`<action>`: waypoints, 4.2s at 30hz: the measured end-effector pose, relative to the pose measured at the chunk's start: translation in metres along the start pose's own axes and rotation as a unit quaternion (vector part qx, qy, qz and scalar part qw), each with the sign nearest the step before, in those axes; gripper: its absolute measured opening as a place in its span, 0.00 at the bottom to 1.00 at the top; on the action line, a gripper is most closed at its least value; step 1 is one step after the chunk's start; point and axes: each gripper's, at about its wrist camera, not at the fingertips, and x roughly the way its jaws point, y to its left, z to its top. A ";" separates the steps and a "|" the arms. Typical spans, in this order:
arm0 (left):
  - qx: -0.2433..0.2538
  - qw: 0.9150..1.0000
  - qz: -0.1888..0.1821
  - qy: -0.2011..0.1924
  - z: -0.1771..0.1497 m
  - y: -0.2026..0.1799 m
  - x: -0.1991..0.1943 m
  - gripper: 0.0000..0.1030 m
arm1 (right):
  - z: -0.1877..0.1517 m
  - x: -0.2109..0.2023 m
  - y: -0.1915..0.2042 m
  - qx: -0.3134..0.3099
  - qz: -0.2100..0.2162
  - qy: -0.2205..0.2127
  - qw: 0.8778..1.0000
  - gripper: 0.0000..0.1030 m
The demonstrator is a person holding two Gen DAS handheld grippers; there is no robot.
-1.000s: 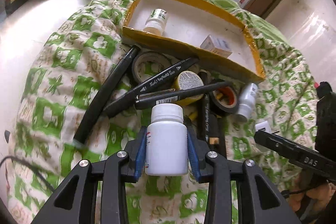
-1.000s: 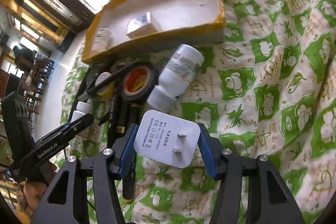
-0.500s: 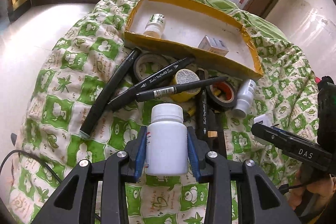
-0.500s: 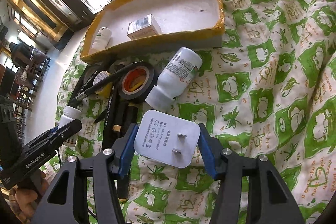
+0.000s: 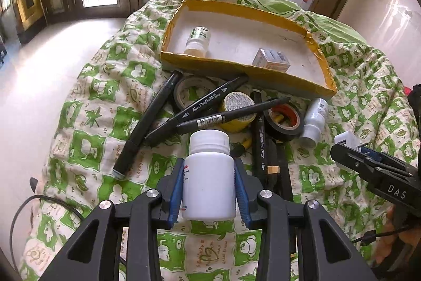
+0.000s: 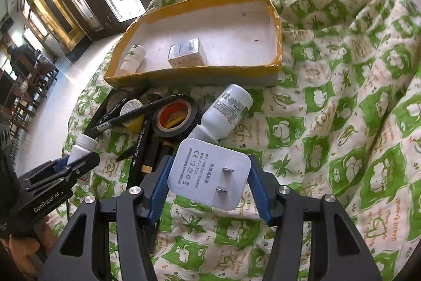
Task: Organize rigid objects
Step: 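Carry the bottle with the left tool while the right tool carries the charger over the tray, then set the bottle in the tray with the left tool while the right tool releases the charger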
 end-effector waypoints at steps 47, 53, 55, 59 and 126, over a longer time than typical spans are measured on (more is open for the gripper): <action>0.050 0.998 0.028 -0.034 0.047 -0.013 -0.006 0.36 | 0.028 -0.026 -0.001 0.008 0.012 -0.040 0.999 0.54; 0.053 0.998 0.029 -0.034 0.056 -0.015 -0.001 0.36 | 0.040 -0.026 -0.002 0.010 0.010 -0.046 0.999 0.54; 0.054 0.998 0.029 -0.035 0.059 -0.015 0.000 0.36 | 0.043 -0.025 -0.002 0.010 0.010 -0.046 0.999 0.54; 0.056 0.997 0.028 -0.037 0.066 -0.014 0.002 0.36 | 0.051 -0.022 0.000 0.008 0.008 -0.047 0.999 0.54; 0.004 1.000 -0.002 -0.010 0.139 -0.011 0.089 0.65 | 0.139 0.082 -0.039 0.046 -0.014 0.017 0.999 0.62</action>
